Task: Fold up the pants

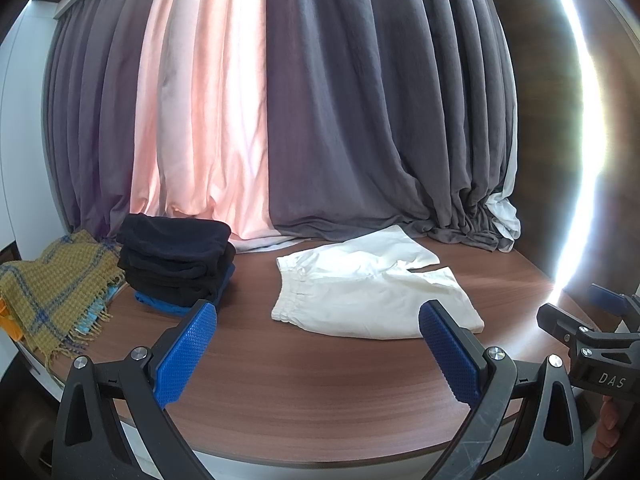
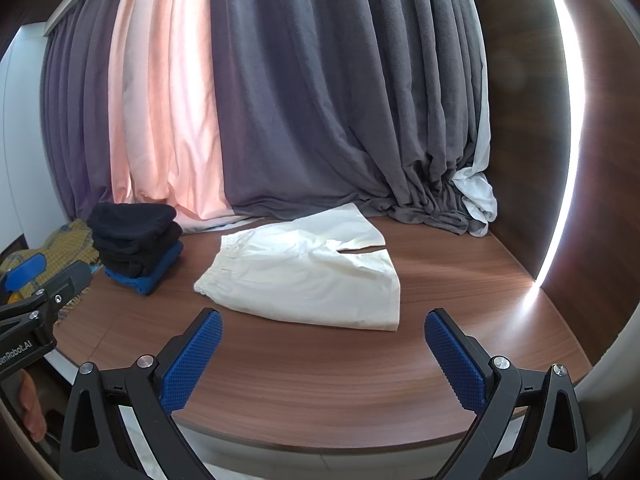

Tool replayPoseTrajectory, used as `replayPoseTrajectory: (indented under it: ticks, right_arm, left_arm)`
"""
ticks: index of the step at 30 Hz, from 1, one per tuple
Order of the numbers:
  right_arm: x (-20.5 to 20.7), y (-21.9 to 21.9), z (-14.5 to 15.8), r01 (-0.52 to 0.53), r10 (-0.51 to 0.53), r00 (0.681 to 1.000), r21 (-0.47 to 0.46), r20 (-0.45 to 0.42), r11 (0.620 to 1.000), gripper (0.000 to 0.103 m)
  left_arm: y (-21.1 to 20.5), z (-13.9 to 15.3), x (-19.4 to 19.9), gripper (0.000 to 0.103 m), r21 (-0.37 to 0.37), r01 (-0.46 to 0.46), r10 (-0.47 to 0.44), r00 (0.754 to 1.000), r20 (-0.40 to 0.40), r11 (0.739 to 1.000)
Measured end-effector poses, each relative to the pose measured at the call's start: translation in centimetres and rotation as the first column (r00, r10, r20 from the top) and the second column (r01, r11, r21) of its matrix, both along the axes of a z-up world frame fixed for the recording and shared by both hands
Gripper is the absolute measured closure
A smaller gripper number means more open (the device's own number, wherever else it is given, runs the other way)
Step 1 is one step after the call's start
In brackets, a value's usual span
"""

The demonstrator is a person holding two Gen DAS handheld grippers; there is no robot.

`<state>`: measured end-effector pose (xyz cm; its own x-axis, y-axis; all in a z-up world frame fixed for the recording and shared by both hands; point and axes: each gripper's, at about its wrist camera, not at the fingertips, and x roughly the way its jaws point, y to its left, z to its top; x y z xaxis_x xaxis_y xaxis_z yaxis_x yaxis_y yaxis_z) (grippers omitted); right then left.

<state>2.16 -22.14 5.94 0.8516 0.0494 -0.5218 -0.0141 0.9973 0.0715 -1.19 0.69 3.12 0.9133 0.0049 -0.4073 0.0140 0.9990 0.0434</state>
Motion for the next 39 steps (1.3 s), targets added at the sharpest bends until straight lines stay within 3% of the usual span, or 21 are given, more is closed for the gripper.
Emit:
replayPoseTrajectory:
  ticks: [11,20,31,39]
  right_arm:
    - [0.3,0.3,-0.1,0.000,0.000,1.000,0.000,-0.005,1.000,0.001]
    - [1.7,0.6,-0.8,0.008,-0.008,1.000,-0.004,-0.029,1.000,0.001]
    - [5.6,2.0,-3.6,0.043,-0.043,0.995,-0.002,-0.091,0.999,0.001]
    - [9.6,3.9,-5.6,0.117,-0.119,0.983,-0.021,-0.140,0.993,0.001]
  left_arm:
    - [0.3,0.4,1.3,0.000,0.002,0.009,-0.009,1.000,-0.007,1.000]
    - [0.9,-1.0,2.5,0.000,0.023,0.014,-0.014,1.000,-0.024,1.000]
    - [3.7,-3.9,7.6,0.000,0.047,0.019,-0.016,0.998,-0.068,0.999]
    - [5.6,-6.7,13.1,0.000,0.051,0.101,-0.095,0.989,-0.118,0.994]
